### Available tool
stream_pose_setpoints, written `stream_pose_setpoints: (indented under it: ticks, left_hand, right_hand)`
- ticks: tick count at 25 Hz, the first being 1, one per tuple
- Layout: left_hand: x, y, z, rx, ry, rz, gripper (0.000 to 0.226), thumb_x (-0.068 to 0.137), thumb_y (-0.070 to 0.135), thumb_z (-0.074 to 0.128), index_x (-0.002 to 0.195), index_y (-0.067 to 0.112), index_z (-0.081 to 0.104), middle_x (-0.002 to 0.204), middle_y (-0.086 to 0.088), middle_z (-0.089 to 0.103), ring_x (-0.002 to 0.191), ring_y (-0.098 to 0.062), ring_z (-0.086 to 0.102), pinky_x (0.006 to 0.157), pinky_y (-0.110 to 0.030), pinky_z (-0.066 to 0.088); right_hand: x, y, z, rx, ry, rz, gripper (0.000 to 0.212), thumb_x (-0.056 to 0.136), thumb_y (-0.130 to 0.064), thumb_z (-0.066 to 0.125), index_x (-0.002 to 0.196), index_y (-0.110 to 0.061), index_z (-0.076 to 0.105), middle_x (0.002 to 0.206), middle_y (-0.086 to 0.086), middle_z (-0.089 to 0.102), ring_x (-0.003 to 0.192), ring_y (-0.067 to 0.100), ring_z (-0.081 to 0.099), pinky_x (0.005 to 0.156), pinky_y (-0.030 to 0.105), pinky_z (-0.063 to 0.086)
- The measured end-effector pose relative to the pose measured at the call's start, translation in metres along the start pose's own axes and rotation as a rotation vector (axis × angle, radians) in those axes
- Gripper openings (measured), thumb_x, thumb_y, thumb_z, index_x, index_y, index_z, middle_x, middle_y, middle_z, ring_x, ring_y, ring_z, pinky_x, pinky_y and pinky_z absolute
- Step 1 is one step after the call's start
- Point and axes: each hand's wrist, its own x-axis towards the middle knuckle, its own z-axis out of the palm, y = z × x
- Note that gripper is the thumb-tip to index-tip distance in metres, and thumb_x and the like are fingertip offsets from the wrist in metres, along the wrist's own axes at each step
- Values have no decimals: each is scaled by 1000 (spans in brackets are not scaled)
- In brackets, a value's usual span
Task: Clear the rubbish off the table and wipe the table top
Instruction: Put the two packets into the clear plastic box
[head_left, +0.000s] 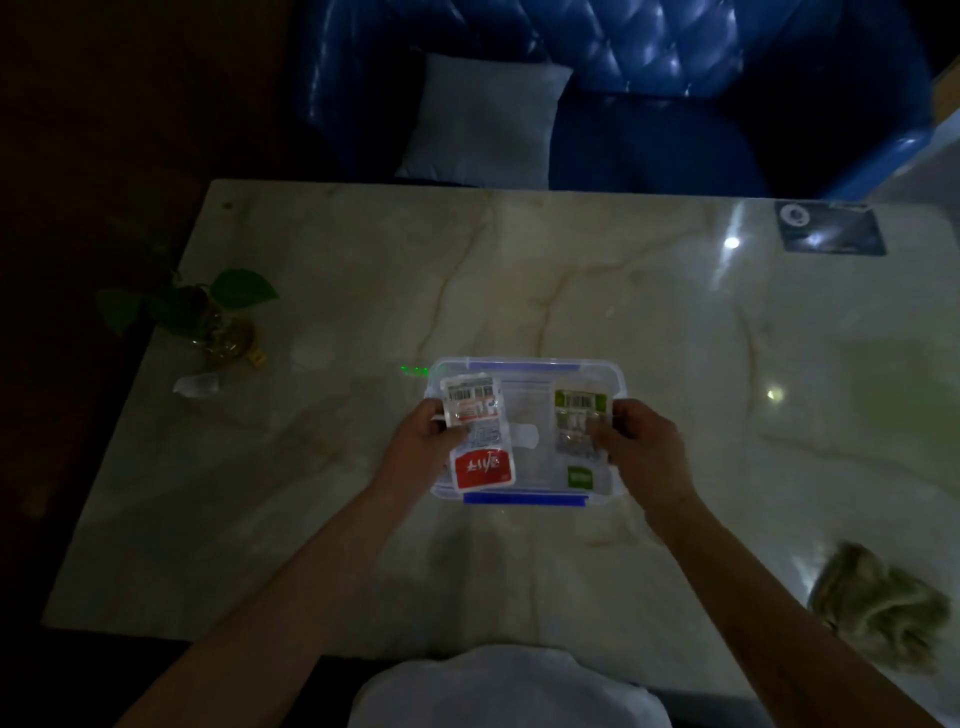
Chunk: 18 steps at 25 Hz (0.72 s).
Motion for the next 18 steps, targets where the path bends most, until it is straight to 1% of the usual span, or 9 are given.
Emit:
stream_pose_setpoints:
  ticks: [2, 4, 6, 8, 9, 11, 13, 15, 18]
  left_hand:
    - [14, 7, 11, 50, 24, -16, 19, 88, 1, 59, 102, 14, 57, 98, -7, 68, 81, -22, 69, 71, -35, 59]
    - [26, 8, 21, 92, 37, -55, 20, 89, 2, 56, 106, 13, 54, 110, -15, 66, 97, -33, 67, 86, -47, 56]
    - [34, 5, 28, 126, 40, -90, 17, 91, 5, 54, 102, 18, 52, 116, -18, 66, 103, -35, 66, 93, -52, 54]
    - [41, 0, 33, 153, 38, -115, 15, 93, 7, 51, 95, 21, 55, 115, -17, 68, 103, -34, 66, 95, -54, 53]
    - [45, -4, 35, 160, 37, -123, 16, 93, 7, 49, 96, 19, 59, 113, -17, 69, 102, -35, 66, 95, -54, 52]
    - [54, -10, 41, 211, 25, -142, 20, 93, 7, 46, 103, 11, 64, 108, -18, 70, 100, -36, 66, 94, -54, 53]
    - [60, -14, 48, 299, 16, -153, 21, 93, 7, 46, 106, 9, 63, 106, -16, 70, 99, -34, 66, 93, -51, 54]
    - [65, -17, 55, 353, 37, -158, 22, 92, 6, 46, 108, 9, 60, 109, -15, 69, 98, -30, 65, 90, -44, 54]
    - [69, -21, 60, 405, 93, -184, 23, 94, 7, 44, 114, 8, 56, 117, -14, 65, 99, -28, 62, 82, -36, 50]
  right_hand:
    - [14, -7, 14, -13, 30, 13, 13, 89, -19, 62, 98, -19, 72, 84, -1, 72, 74, 17, 70, 71, 31, 58]
    - [24, -9, 28, -61, 19, 31, 12, 90, -18, 59, 88, -24, 69, 78, -4, 68, 67, 9, 65, 61, 22, 51]
    - [30, -7, 37, -122, -6, 64, 16, 91, -16, 56, 81, -23, 66, 75, -3, 67, 66, 11, 63, 59, 23, 49]
    - [33, -1, 42, -173, -26, 107, 21, 91, -14, 53, 75, -24, 63, 75, 0, 67, 63, 10, 62, 56, 23, 48]
    - [35, 1, 44, -179, -29, 136, 23, 91, -12, 52, 74, -25, 62, 76, 2, 68, 64, 12, 63, 57, 25, 50]
    - [40, 4, 49, -173, -28, 205, 25, 90, -8, 49, 76, -22, 64, 80, 6, 70, 73, 22, 66, 70, 35, 58]
    - [45, 7, 54, -187, -25, 248, 25, 90, -6, 47, 86, -16, 69, 86, 10, 73, 79, 25, 68, 78, 40, 59]
    - [50, 9, 58, -203, -1, 269, 27, 90, -5, 46, 96, -13, 71, 92, 11, 73, 79, 24, 65, 73, 36, 55]
    - [51, 9, 63, -246, 66, 273, 28, 92, -5, 43, 100, -13, 68, 90, 12, 70, 74, 23, 59, 68, 31, 49]
